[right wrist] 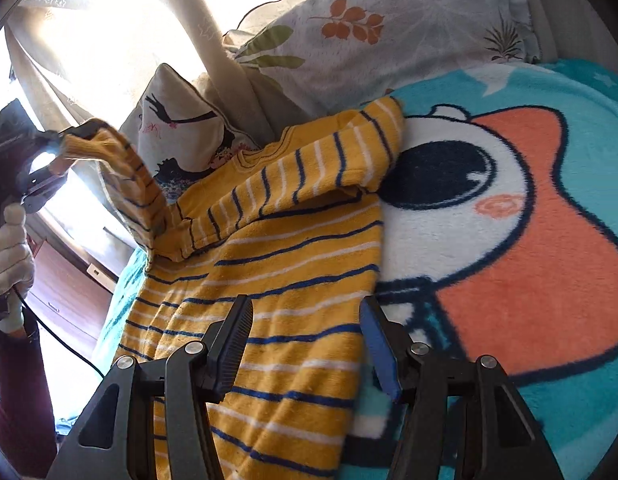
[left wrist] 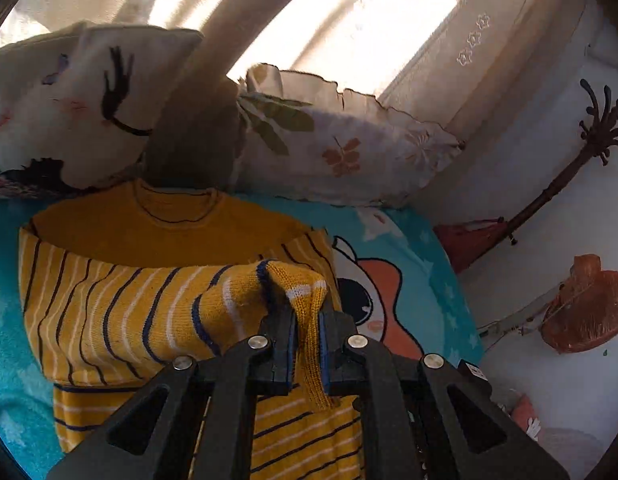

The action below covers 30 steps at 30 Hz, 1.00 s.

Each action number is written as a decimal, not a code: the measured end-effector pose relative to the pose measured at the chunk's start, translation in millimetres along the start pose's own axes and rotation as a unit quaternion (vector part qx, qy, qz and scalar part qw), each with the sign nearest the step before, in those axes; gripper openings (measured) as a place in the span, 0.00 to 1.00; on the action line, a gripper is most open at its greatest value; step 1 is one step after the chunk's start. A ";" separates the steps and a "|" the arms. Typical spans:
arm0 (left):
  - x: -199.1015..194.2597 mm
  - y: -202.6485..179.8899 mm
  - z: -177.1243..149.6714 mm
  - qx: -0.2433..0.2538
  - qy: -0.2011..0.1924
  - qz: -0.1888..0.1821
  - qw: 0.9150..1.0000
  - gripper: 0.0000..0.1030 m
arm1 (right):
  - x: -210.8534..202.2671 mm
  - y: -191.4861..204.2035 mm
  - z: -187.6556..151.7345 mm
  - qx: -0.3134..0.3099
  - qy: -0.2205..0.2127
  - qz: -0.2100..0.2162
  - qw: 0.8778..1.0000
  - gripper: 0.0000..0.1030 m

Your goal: Fold small clothes

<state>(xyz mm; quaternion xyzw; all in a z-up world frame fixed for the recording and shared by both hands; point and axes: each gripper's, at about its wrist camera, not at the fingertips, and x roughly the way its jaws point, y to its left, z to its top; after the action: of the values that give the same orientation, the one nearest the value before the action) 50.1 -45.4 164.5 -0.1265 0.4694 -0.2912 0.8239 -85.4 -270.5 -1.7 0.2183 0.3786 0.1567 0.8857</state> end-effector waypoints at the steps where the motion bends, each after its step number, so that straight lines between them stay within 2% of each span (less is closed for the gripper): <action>1: 24.0 -5.6 -3.5 0.007 0.016 0.002 1.000 0.10 | -5.4 -4.7 -1.1 0.003 -0.003 -0.005 1.000 0.59; 4: 83.3 -7.2 -20.8 0.013 0.073 0.012 0.997 0.16 | -14.6 -16.6 -5.0 0.009 -0.002 -0.016 1.000 0.59; 7: 100.9 6.4 -37.6 -0.009 0.102 -0.007 0.995 0.18 | -17.8 -25.9 -5.9 0.018 0.000 -0.019 1.000 0.59; 9: 92.3 12.4 -41.7 -0.016 0.095 -0.020 0.995 0.24 | -17.9 -28.3 -4.0 0.020 -0.002 -0.020 1.000 0.60; 13: 47.8 21.1 -42.8 -0.015 0.037 -0.022 0.999 0.52 | -10.3 -25.4 3.5 0.016 -0.003 -0.008 1.000 0.60; 14: 35.3 24.5 -43.9 -0.016 0.020 -0.013 1.000 0.56 | -6.8 -21.8 6.5 0.012 -0.003 -0.006 1.000 0.60; 16: 14.3 32.7 -47.0 -0.014 -0.008 0.012 1.000 0.58 | -1.3 -11.4 13.2 -0.003 -0.004 0.000 1.000 0.60; 20: -12.7 61.8 -54.6 -0.021 -0.051 0.103 0.993 0.59 | 7.5 21.0 32.4 -0.050 -0.011 0.019 0.998 0.60; 22: -16.8 82.5 -54.3 -0.038 -0.057 0.137 0.988 0.59 | 10.3 39.3 42.6 -0.081 -0.019 0.022 0.996 0.60; 26: -20.1 119.6 -56.5 -0.064 -0.062 0.179 0.980 0.59 | 17.9 69.3 72.1 -0.144 -0.055 -0.013 0.988 0.61; 28: -19.6 131.0 -58.5 -0.063 -0.062 0.190 0.978 0.59 | 32.3 76.3 88.1 -0.152 -0.044 -0.012 0.987 0.63; 30: -11.2 139.6 -59.6 -0.056 -0.053 0.217 0.973 0.59 | 53.8 78.2 98.5 -0.153 -0.015 -0.009 0.988 0.65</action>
<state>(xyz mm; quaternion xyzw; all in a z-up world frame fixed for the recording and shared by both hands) 45.7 76.6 73.6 -0.0826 0.4569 -0.0721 0.8827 14.4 -206.2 66.2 0.0794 0.3385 0.2012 0.9158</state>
